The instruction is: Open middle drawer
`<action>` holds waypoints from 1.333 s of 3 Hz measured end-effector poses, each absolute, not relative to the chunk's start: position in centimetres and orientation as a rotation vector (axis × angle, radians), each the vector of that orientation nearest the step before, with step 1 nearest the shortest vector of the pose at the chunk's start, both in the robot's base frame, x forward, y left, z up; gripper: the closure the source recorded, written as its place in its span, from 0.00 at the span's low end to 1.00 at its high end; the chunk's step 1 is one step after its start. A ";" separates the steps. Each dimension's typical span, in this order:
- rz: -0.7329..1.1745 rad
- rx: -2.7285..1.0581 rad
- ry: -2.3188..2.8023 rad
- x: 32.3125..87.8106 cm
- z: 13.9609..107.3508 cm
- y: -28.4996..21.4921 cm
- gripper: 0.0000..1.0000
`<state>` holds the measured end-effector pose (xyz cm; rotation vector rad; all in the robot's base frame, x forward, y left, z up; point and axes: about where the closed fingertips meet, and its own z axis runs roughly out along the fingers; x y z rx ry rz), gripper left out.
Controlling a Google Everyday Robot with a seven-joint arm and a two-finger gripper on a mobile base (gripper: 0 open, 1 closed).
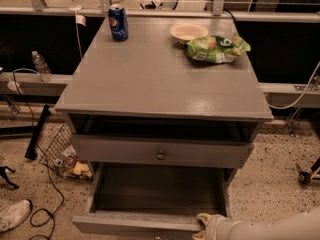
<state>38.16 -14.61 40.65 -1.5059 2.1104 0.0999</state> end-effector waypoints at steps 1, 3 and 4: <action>0.100 -1.506 2.110 38.2 40.6 -14.6 1.00; 0.102 -1.508 2.109 38.2 40.6 -14.5 0.61; 0.103 -1.508 2.108 38.2 40.6 -14.4 0.38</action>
Offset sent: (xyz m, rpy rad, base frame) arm 0.0000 0.0000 0.0000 0.0000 0.0000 -0.0001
